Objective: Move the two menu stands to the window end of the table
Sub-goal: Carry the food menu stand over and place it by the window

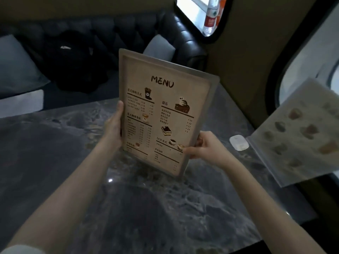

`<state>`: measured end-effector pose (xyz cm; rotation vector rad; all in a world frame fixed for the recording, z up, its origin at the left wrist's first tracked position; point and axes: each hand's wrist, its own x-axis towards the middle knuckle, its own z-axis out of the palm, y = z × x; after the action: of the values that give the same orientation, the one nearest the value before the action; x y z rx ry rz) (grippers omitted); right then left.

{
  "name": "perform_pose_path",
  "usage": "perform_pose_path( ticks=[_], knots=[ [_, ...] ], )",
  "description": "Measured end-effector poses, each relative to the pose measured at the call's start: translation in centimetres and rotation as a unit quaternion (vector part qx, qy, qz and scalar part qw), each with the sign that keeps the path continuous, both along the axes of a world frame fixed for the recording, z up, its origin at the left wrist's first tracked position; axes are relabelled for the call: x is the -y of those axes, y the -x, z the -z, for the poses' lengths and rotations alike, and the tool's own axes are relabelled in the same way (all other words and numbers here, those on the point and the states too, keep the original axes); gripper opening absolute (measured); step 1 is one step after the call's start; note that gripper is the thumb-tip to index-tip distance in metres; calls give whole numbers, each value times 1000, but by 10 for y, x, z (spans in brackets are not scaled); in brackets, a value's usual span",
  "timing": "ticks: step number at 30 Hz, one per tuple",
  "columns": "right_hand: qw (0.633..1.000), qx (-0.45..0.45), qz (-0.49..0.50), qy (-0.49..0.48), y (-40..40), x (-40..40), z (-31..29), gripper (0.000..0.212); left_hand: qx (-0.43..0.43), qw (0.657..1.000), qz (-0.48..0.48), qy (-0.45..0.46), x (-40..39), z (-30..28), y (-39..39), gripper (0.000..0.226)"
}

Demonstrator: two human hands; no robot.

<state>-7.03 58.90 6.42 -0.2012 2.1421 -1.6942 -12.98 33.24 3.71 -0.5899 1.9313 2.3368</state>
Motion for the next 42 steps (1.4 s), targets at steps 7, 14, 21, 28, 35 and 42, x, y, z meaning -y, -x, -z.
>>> perform_pose_path(
  ticks=[7, 14, 21, 28, 35, 42],
  knots=[
    [999, -8, 47, -19, 22, -91, 2, 28, 8, 1000, 8, -26, -105, -1, 43, 81],
    [991, -17, 128, -44, 36, -159, 13, 28, -21, 995, 99, -26, -185, 7, 92, 49],
    [980, -20, 197, -20, 60, -195, 33, 26, -23, 985, 169, 3, -237, 14, 153, 39],
    [958, -7, 283, -47, 86, -207, 57, 20, -33, 982, 182, 33, -280, 24, 198, 44],
    [943, -9, 325, -68, 105, -208, 76, 32, -45, 978, 202, -13, -316, 36, 230, 52],
    [933, -26, 357, -44, 114, -209, 86, 32, -38, 974, 222, -41, -340, 50, 257, 42]
  ],
)
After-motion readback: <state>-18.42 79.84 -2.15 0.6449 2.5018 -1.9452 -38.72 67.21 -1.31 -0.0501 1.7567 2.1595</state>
